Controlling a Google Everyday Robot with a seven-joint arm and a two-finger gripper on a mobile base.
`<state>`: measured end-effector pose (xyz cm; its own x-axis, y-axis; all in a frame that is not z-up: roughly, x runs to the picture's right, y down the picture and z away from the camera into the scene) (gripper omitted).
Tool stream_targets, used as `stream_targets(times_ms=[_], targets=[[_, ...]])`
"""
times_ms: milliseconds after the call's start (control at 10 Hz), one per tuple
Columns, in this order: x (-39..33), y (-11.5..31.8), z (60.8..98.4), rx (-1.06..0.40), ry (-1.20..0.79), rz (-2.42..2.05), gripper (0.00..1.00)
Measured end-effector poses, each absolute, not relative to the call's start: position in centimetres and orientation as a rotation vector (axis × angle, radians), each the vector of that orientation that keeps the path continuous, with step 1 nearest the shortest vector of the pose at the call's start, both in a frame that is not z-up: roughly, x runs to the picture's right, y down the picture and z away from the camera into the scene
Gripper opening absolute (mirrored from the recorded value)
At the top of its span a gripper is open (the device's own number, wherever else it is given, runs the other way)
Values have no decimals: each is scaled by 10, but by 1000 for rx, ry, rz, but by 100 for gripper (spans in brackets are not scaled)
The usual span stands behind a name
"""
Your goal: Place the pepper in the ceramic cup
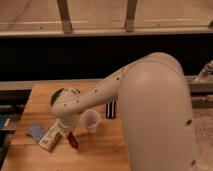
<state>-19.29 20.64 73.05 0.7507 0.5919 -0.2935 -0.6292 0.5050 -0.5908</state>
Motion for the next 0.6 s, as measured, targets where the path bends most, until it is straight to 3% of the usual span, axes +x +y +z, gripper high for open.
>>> stream_targets(times_ms=[600], targets=[[-177, 89, 676, -603, -141, 790, 0]])
